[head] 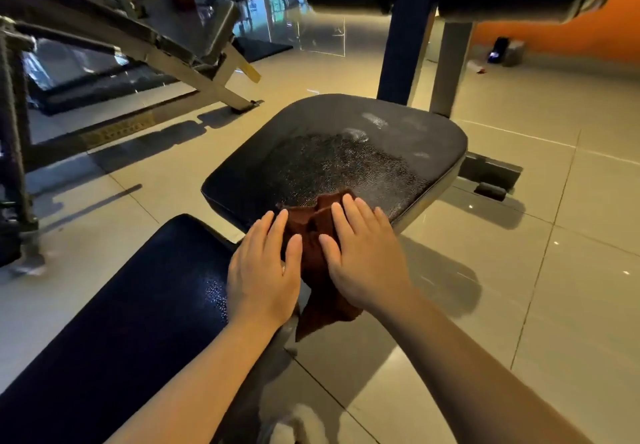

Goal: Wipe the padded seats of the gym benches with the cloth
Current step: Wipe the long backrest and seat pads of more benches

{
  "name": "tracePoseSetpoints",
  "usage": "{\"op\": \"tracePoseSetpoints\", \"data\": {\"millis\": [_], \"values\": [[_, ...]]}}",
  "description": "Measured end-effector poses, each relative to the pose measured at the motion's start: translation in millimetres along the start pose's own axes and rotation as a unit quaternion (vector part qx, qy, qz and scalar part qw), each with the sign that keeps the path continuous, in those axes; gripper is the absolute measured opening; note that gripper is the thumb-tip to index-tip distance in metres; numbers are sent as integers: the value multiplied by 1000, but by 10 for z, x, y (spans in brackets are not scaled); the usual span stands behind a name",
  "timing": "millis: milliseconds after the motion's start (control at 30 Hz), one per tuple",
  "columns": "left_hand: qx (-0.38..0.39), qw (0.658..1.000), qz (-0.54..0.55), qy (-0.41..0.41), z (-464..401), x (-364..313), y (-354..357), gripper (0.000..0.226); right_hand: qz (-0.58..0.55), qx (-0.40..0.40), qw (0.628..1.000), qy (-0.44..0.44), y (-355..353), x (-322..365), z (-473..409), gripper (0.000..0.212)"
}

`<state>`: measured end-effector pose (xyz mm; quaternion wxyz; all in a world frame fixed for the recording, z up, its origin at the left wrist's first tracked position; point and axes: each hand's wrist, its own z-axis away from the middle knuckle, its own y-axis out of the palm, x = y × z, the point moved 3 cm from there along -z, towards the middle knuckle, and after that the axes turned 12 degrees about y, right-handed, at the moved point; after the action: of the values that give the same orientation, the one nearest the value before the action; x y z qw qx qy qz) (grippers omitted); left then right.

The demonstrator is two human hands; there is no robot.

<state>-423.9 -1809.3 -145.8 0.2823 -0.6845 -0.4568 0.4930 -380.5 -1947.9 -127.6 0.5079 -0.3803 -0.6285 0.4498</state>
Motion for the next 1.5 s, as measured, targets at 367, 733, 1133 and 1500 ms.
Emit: {"op": "tracePoseSetpoints", "data": {"millis": [367,733,1133,1500], "values": [[17,998,-11,56,23,-31,60,55,-58,-146,982,103,-57,-433,-543,67],[-6,999,29,28,5,-28,51,61,-141,-187,972,14,202,7,-4,45],[11,999,17,49,-63,-24,75,52,-205,-210,950,106,268,51,-139,48],[17,993,109,45,-43,93,4,47,-464,-288,800,249,752,364,239,59]]}}
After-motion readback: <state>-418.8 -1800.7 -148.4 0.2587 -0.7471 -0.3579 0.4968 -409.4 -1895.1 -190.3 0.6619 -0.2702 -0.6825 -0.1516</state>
